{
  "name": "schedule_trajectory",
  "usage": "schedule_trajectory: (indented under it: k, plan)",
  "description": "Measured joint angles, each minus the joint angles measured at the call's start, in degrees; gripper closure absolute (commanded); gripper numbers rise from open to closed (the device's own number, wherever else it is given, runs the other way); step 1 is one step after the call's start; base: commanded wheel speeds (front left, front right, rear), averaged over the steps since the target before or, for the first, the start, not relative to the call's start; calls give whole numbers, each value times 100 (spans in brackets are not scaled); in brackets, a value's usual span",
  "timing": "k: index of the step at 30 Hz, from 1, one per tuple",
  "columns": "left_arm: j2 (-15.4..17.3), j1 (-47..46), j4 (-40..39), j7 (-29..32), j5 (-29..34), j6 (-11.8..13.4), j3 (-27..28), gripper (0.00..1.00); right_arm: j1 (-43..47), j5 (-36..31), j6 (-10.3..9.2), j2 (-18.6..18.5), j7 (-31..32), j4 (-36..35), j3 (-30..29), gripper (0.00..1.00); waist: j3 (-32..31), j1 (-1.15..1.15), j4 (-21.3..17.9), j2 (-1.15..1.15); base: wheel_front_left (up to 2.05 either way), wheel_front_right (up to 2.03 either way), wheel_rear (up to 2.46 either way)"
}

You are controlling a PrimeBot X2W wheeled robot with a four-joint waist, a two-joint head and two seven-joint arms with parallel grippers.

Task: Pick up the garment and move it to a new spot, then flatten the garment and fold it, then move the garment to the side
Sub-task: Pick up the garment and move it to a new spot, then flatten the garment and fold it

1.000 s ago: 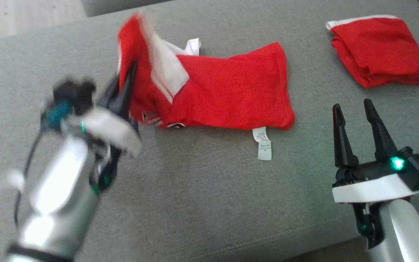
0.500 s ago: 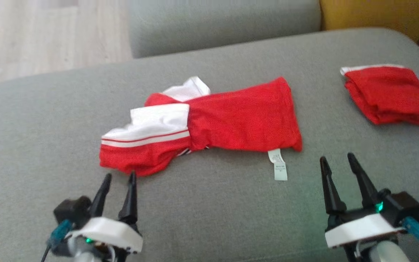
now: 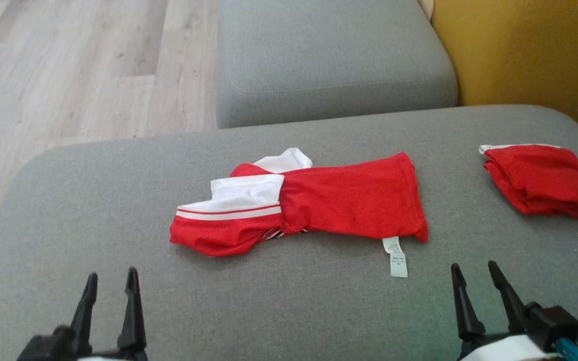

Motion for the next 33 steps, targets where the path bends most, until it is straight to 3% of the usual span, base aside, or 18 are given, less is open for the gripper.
schedule_trajectory:
  k: [8,25,33]
  plan:
    - [-2,610,-223,0,19,-66,-156,0,188,-57,0,69,0,-57,-105,0,-127,0,138,0,0,0,0]
    - [0,615,-247,0,296,-5,-283,0,253,-105,0,126,1,-53,-89,0,-134,0,99,0,0,0,0]
    - [0,612,-241,0,678,199,-268,0,253,-105,0,129,0,-51,-90,0,-115,0,70,0,0,0,0]
